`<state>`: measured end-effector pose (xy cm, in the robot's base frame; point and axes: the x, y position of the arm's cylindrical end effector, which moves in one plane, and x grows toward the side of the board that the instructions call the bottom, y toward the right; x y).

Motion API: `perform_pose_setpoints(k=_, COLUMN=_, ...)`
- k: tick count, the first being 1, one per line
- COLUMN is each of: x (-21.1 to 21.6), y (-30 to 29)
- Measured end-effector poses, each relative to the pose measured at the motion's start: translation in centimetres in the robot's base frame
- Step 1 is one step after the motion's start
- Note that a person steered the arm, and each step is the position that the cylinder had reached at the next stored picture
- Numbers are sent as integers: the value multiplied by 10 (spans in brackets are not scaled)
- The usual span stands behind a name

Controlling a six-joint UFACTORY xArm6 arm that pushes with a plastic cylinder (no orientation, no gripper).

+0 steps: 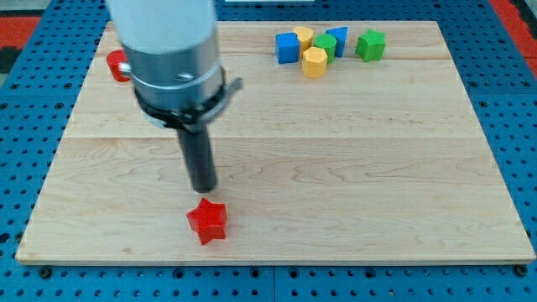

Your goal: Slide the red star to the bottom center

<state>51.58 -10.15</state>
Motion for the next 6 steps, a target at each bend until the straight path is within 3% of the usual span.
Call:
perform_pose_setpoints(k=1, x=23, y=-52)
perform_pose_setpoints(k=2, x=86, y=-54)
perform_pose_setpoints(k=3, x=99, y=-32)
perform_pose_setpoints(k=5, x=66, y=1)
perform_pose_setpoints(k=6, x=73, y=30)
